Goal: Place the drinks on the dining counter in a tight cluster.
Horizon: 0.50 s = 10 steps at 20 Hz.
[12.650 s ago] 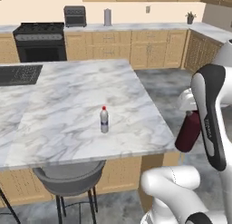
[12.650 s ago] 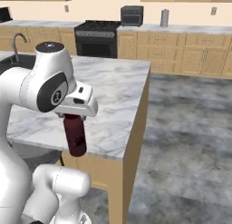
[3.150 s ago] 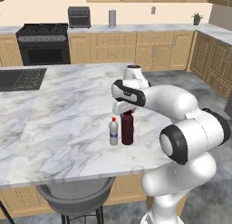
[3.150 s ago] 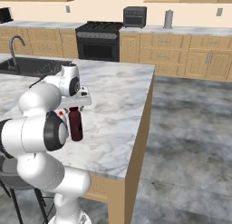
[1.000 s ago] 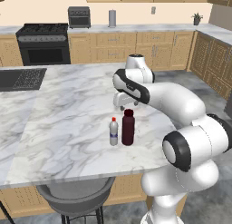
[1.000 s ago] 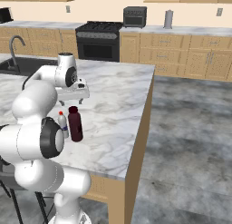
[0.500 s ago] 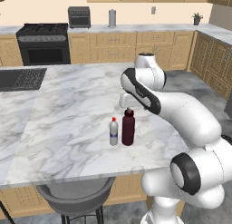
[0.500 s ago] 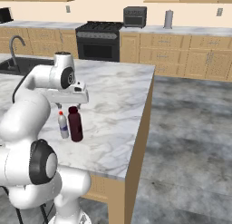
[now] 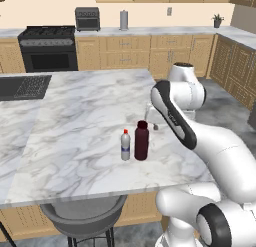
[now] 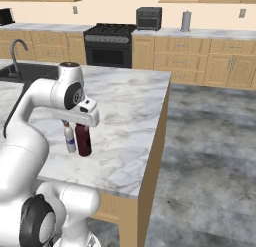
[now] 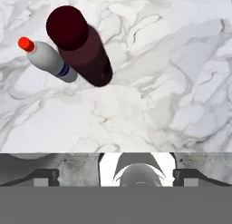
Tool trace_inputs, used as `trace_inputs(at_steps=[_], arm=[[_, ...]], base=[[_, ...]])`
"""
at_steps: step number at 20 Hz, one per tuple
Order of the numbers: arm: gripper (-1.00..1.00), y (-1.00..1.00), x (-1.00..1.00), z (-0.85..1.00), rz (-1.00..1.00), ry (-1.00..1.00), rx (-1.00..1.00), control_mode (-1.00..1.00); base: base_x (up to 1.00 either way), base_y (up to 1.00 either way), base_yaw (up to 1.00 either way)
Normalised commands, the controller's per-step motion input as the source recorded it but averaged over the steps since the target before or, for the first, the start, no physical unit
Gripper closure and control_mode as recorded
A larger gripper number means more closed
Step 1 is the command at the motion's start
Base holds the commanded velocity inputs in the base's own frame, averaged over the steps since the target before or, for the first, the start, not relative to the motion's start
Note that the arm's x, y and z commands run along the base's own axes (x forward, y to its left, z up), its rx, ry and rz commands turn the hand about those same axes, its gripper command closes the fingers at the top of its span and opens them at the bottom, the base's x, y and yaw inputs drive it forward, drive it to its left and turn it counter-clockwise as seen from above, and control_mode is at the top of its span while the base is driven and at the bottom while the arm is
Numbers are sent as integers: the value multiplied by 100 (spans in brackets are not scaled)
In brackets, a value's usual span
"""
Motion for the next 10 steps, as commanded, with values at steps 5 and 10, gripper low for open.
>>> trace_inputs(at_steps=[5, 10], arm=[[-100, -20, -61, 30, -16, 0, 1, -100], [-100, -1, -43, 27, -4, 0, 0, -100]], base=[[0, 0, 0], [0, 0, 0]])
